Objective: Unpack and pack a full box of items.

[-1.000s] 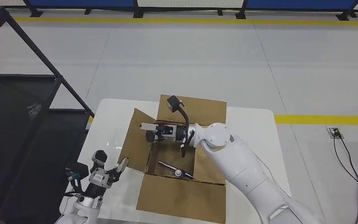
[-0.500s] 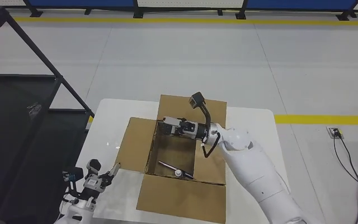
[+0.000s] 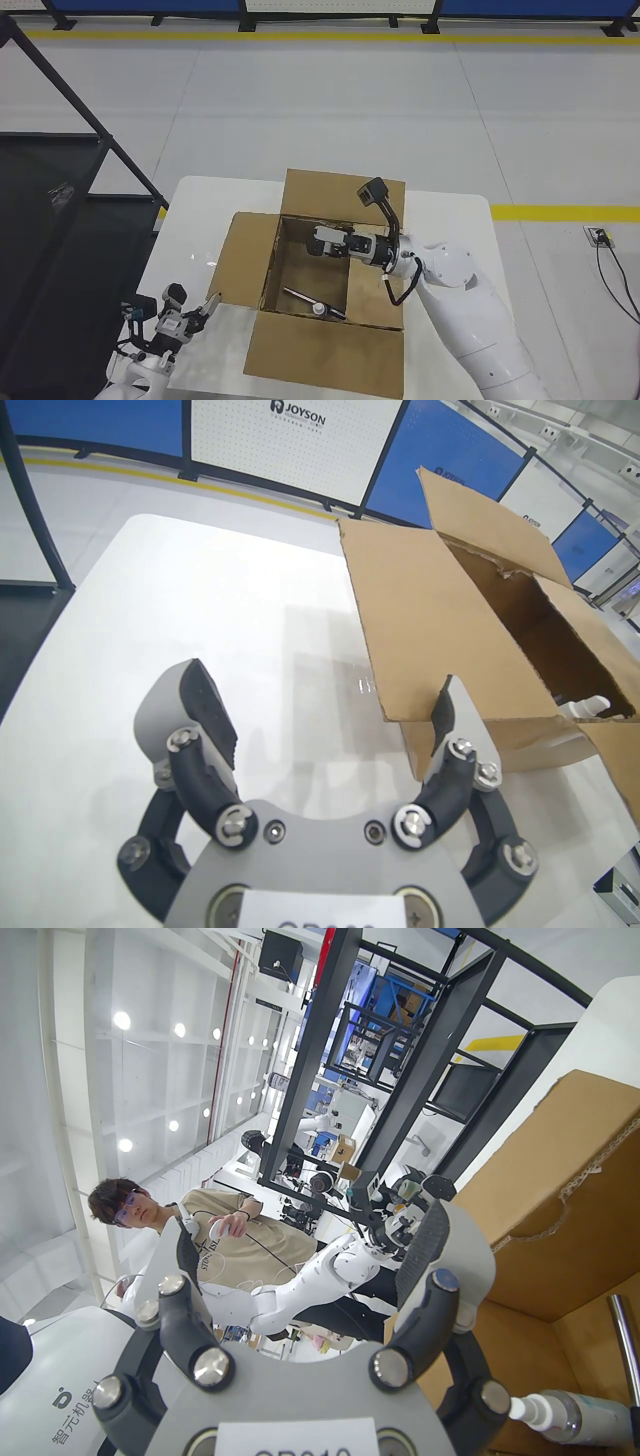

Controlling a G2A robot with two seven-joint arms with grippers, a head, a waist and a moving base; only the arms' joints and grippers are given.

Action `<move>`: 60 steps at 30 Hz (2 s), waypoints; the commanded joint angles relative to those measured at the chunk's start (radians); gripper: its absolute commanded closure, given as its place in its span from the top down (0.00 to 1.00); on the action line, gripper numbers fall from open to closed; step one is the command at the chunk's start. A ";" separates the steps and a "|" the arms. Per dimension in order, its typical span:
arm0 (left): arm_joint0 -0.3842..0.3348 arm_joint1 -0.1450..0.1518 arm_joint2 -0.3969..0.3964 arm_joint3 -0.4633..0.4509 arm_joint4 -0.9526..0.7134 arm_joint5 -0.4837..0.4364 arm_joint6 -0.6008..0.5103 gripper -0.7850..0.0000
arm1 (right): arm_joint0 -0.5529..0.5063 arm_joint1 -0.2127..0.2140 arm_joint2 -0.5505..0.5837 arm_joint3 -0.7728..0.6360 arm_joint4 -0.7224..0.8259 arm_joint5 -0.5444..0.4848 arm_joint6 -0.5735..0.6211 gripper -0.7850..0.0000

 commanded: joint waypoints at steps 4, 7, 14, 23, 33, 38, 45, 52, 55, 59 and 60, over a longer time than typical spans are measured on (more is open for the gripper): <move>0.035 -0.001 -0.031 -0.108 -0.033 0.006 0.038 1.00 | -0.014 0.008 0.016 -0.013 0.005 0.003 -0.002 1.00; 0.070 0.000 -0.051 -0.201 -0.043 0.000 0.042 1.00 | -0.019 0.012 0.024 -0.016 0.004 0.006 -0.002 1.00; 0.171 -0.001 -0.084 -0.435 -0.055 -0.031 0.061 1.00 | -0.048 0.030 0.061 -0.041 -0.013 0.001 0.016 1.00; 0.171 -0.004 0.014 -0.607 -0.061 -0.054 -0.074 1.00 | -0.186 0.080 0.211 -0.189 -0.054 -0.042 0.080 1.00; -0.054 -0.028 0.278 -0.483 -0.126 0.075 -0.247 1.00 | -0.394 0.130 0.441 -0.316 0.000 -0.082 0.073 1.00; -0.067 -0.029 0.285 -0.480 -0.130 0.084 -0.257 1.00 | -0.408 0.133 0.459 -0.317 0.011 -0.079 0.072 1.00; -0.067 -0.029 0.285 -0.480 -0.130 0.084 -0.257 1.00 | -0.408 0.133 0.459 -0.317 0.011 -0.079 0.072 1.00; -0.067 -0.029 0.285 -0.480 -0.130 0.084 -0.257 1.00 | -0.408 0.133 0.459 -0.317 0.011 -0.079 0.072 1.00; -0.067 -0.029 0.285 -0.480 -0.130 0.084 -0.257 1.00 | -0.408 0.133 0.459 -0.317 0.011 -0.079 0.072 1.00; -0.067 -0.029 0.285 -0.480 -0.130 0.084 -0.257 1.00 | -0.408 0.133 0.459 -0.317 0.011 -0.079 0.072 1.00; -0.067 -0.029 0.285 -0.480 -0.130 0.084 -0.257 1.00 | -0.408 0.133 0.459 -0.317 0.011 -0.079 0.072 1.00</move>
